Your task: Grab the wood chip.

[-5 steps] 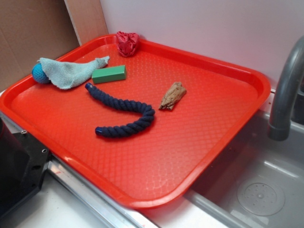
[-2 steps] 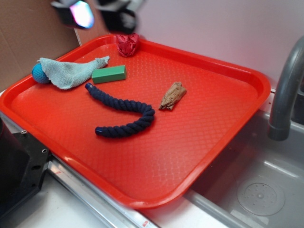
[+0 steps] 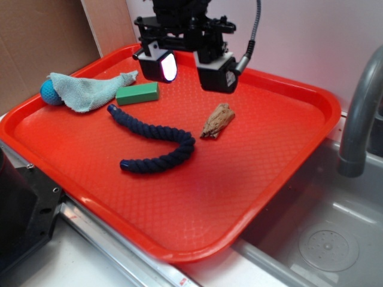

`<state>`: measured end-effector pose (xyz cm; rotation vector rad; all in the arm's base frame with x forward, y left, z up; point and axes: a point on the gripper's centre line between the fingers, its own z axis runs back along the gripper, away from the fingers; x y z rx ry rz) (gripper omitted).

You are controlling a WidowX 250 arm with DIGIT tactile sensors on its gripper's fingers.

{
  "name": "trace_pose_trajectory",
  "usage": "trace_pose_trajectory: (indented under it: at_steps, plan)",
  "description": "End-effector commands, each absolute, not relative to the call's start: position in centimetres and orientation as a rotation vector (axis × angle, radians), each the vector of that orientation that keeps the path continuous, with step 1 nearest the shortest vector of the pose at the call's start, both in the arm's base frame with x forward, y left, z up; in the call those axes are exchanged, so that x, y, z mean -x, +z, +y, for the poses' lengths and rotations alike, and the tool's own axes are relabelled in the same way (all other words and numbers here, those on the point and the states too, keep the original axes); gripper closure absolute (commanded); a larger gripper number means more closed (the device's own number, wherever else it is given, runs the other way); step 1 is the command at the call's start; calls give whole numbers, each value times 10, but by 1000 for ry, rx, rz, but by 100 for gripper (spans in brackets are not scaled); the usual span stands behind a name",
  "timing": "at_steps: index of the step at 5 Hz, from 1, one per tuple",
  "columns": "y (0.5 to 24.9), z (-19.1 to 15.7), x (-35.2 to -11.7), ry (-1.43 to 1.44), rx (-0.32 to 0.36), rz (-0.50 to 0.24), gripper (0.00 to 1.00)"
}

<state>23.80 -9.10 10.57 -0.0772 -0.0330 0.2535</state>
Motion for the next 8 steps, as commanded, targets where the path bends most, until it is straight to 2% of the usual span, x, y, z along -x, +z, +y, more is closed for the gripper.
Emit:
trace_pose_trajectory:
  at_steps: [1, 3, 5, 7, 8]
  plan:
    - [120, -91, -248, 252, 102, -82, 0]
    - [80, -87, -284, 287, 32, -133, 0]
    - [52, -86, -297, 291, 1, -56, 0]
    - [22, -79, -289, 282, -17, 27, 0]
    - [19, -76, -280, 286, 3, 35, 100]
